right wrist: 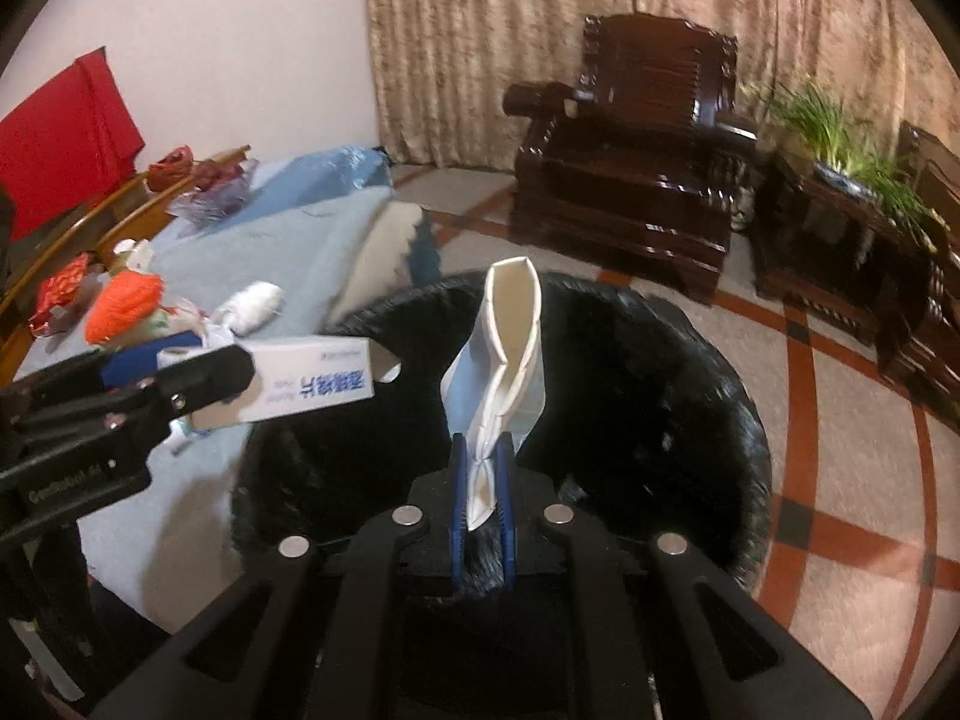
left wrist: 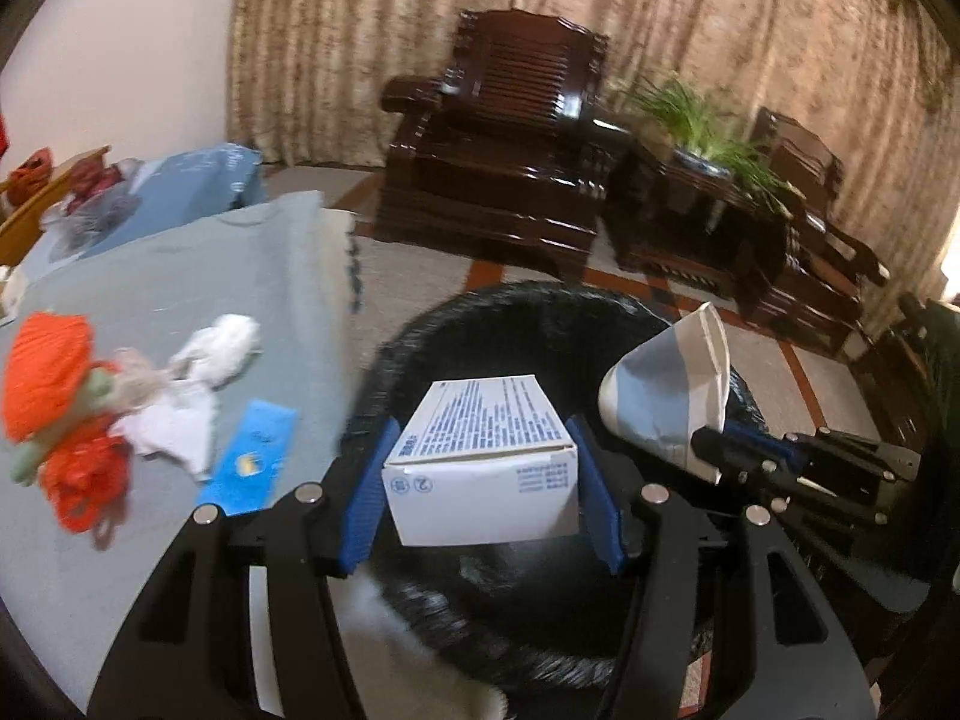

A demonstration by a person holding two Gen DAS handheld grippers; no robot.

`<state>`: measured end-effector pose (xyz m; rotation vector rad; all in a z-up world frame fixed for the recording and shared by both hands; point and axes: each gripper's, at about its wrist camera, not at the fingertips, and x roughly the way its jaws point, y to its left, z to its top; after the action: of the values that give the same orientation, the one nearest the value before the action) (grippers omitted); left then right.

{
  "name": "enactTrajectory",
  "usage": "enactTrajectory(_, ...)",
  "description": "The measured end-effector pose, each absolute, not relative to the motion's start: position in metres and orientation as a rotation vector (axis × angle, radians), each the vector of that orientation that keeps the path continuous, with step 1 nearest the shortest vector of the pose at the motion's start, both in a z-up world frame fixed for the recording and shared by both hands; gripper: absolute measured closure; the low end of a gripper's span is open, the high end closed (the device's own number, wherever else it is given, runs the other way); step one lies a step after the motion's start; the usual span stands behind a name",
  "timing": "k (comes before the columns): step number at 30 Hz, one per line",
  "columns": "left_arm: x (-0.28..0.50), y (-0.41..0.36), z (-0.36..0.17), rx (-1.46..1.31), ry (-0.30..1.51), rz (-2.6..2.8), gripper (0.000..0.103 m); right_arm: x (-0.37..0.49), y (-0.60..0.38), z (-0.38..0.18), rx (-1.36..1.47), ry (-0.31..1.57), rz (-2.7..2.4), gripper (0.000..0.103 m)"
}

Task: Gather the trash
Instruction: 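Carry cup and box over the bin and open both tools, then grasp the orange foam fruit net with the left tool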

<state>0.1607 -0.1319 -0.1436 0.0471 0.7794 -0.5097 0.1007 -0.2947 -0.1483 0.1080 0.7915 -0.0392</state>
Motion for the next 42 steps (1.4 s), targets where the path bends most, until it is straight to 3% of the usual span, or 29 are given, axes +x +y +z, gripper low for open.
enactTrajectory(1,0.163,-0.139,-0.148,0.05,0.794,-0.526,0.048,0.099,-0.298,-0.151,0.108,0.796,-0.051,0.084)
enactTrajectory(5,0.166,-0.147,-0.156,0.042,0.824,-0.545,0.042,0.095,-0.303,-0.156,0.109,0.804,-0.087,0.071)
enactTrajectory(7,0.165,-0.144,-0.157,0.037,0.818,-0.542,0.031,0.092,-0.305,-0.157,0.113,0.804,-0.099,0.054)
enactTrajectory(8,0.164,-0.141,-0.157,0.036,0.814,-0.54,0.03,0.09,-0.305,-0.157,0.115,0.797,-0.104,0.05)
enactTrajectory(10,0.163,-0.134,-0.156,0.031,0.808,-0.527,0.025,0.091,-0.303,-0.154,0.113,0.786,-0.107,0.031)
enactTrajectory(13,0.161,-0.118,-0.151,0.018,0.798,-0.495,0.02,0.09,-0.296,-0.148,0.102,0.749,-0.114,0.015)
enactTrajectory(15,0.159,-0.099,-0.144,0.007,0.777,-0.465,0.016,0.091,-0.289,-0.144,0.098,0.725,-0.111,0.01)
enactTrajectory(32,0.139,0.083,-0.124,-0.049,0.72,-0.065,0.014,0.129,-0.148,-0.118,0.056,0.638,0.162,0.009)
enactTrajectory(42,0.177,0.113,-0.134,-0.071,0.698,-0.014,0.018,0.167,-0.102,-0.127,0.017,0.637,0.195,0.01)
